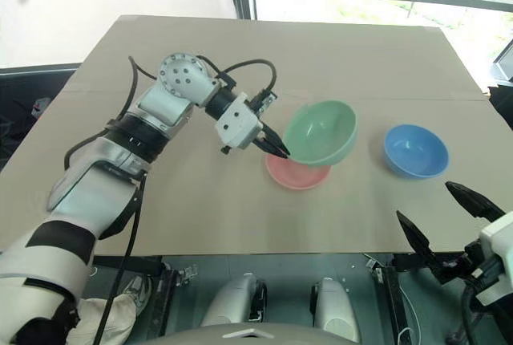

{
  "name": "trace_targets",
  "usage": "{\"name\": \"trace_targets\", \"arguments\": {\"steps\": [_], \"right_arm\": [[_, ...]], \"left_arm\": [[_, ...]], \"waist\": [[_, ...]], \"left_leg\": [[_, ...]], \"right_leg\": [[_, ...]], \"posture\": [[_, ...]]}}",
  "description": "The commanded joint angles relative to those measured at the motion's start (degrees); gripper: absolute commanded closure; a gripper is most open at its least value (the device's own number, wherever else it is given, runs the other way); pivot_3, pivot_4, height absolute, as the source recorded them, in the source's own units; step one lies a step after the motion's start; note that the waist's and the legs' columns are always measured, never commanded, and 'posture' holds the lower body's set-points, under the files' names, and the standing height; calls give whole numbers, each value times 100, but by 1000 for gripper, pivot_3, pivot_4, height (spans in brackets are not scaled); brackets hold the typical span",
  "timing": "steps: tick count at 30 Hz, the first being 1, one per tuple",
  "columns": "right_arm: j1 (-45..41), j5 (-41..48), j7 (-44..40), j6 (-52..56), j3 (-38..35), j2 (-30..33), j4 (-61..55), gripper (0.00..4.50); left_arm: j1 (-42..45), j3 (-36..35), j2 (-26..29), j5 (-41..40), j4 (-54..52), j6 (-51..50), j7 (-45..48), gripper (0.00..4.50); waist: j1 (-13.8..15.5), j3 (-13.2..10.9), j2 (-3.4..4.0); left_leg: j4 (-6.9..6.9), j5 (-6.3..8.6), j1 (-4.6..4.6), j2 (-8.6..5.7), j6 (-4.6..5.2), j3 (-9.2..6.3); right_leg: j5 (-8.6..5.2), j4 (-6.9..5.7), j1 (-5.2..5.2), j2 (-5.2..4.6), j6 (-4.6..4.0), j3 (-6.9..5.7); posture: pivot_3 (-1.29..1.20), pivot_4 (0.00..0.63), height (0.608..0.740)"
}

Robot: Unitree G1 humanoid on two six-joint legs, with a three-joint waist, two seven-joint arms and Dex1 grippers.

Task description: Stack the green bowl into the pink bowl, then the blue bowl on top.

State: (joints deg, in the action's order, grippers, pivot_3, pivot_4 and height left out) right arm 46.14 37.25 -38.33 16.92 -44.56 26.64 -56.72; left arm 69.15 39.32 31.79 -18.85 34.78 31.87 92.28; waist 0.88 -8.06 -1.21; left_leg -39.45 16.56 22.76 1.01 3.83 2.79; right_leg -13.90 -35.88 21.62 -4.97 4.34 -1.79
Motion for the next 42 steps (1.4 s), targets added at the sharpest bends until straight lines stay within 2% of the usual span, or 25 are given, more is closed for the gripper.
{"name": "trace_targets", "arguments": {"steps": [1,3,5,6,9,13,15,17,19,20,22,24,27,28,29,31,37,38,39,42], "right_arm": [[95,279,-67,-272,-202,-14,-261,0],[98,341,-57,-298,-185,6,-282,0],[57,365,-21,-266,-153,69,-245,0],[-22,283,6,-234,-99,138,-177,0],[-403,-262,206,-158,153,385,94,0],[-1356,-1490,584,52,1016,1026,834,0],[-1915,-1848,579,271,1535,1438,1353,0],[-2597,-2628,944,695,2141,1871,2003,0],[-3153,-2917,845,701,2633,2111,2607,0],[-3425,-2997,710,671,2871,2204,2912,0],[-3972,-3119,542,678,3253,2300,3470,0],[-4389,-3229,403,643,3514,2359,3914,0],[-4919,-3368,137,600,3841,2454,4653,0],[-5045,-3356,30,592,3907,2464,4834,532],[-5131,-3353,-42,572,3949,2469,4960,719],[-5324,-3401,-117,531,4029,2467,5194,1683],[-5498,-3450,-265,543,4083,2456,5316,3641],[-5502,-3457,-261,555,4061,2447,5299,4206],[-5507,-3456,-244,582,4019,2444,5255,4436],[-5476,-3177,-395,588,3757,2449,4782,4436]], "left_arm": [[226,320,200,-264,-156,67,22,3976],[234,403,259,-367,-203,1,22,3466],[215,439,321,-456,-301,-62,22,2647],[182,349,308,-489,-337,-136,22,2383],[107,-50,240,-559,-413,-550,22,1051],[-205,-740,488,-991,-947,-2022,-153,1051],[-649,-1314,489,-1087,-1247,-2307,-766,1051],[-1188,-1730,769,-1460,-1776,-3174,-869,1051],[-1577,-2068,1136,-2116,-2380,-4476,-660,1051],[-1817,-2247,1275,-2271,-2644,-4827,-715,528],[-2293,-2647,1311,-2240,-3031,-4874,-1163,39],[-2596,-3006,1311,-2385,-3378,-5281,-1609,39],[-3112,-3452,1464,-2596,-3979,-5688,-1751,39],[-3247,-3582,1497,-2683,-4125,-5835,-1822,0],[-3344,-3684,1512,-2740,-4239,-5967,-1885,0],[-3559,-3881,1553,-2794,-4453,-6125,-1971,0],[-4002,-4262,1490,-2793,-4783,-6323,-2259,0],[-4055,-4276,1464,-2753,-4820,-6294,-2303,0],[-4097,-4300,1443,-2762,-4849,-6315,-2336,0],[-4200,-4369,1403,-2749,-4897,-6326,-2422,0]], "waist": [[1,0,0],[1,0,0],[10,0,0],[15,0,0],[11,-1,-2],[-9,1,2],[-66,4,9],[-119,7,17],[-114,5,15],[-127,1,18],[-99,-2,17],[-61,-4,19],[11,-5,18],[18,-5,18],[24,-5,18],[23,-5,19],[-20,-6,22],[-20,-6,23],[-18,-6,23],[-3,-8,25]], "left_leg": [[0,0,0,1,0,0],[3,0,1,0,0,2],[3,-1,5,0,-2,3],[2,-1,10,-1,-2,3],[1,-2,10,-3,-4,7],[1,-2,4,-3,-3,9],[3,-12,1,2,-21,18],[7,-14,-6,2,-25,21],[12,-17,-1,6,-29,20],[14,-18,3,7,-31,15],[20,-18,13,9,-31,14],[20,-18,13,5,-31,12],[14,-17,14,-4,-29,12],[13,-17,14,-4,-29,11],[13,-17,13,-4,-29,8],[12,-18,13,-4,-31,4],[14,-20,4,0,-34,11],[14,-20,4,0,-35,10],[15,-20,3,0,-35,11],[15,-20,4,-1,-36,10]], "right_leg": [[0,1,0,1,0,0],[0,3,2,0,0,3],[0,4,4,0,0,3],[0,5,8,-1,0,3],[0,7,7,-3,0,6],[-1,3,9,-2,0,10],[-1,3,12,2,0,19],[0,3,12,1,0,23],[-1,-1,17,3,0,22],[-1,2,19,6,-1,16],[-1,4,26,5,0,16],[-1,8,22,3,0,15],[0,9,20,-4,0,16],[0,10,19,-5,0,16],[0,10,16,-5,0,16],[0,8,14,-4,0,12],[0,6,13,1,0,18],[0,6,13,1,0,18],[0,6,13,0,0,19],[0,7,13,-1,0,17]], "posture": [[0,150,740],[0,150,740],[0,150,740],[0,150,740],[0,150,740],[0,150,740],[0,150,740],[0,150,740],[0,150,740],[0,150,740],[0,150,740],[0,150,740],[0,150,740],[0,150,740],[0,150,740],[0,150,740],[0,150,740],[0,150,740],[0,150,740],[0,150,740]]}}
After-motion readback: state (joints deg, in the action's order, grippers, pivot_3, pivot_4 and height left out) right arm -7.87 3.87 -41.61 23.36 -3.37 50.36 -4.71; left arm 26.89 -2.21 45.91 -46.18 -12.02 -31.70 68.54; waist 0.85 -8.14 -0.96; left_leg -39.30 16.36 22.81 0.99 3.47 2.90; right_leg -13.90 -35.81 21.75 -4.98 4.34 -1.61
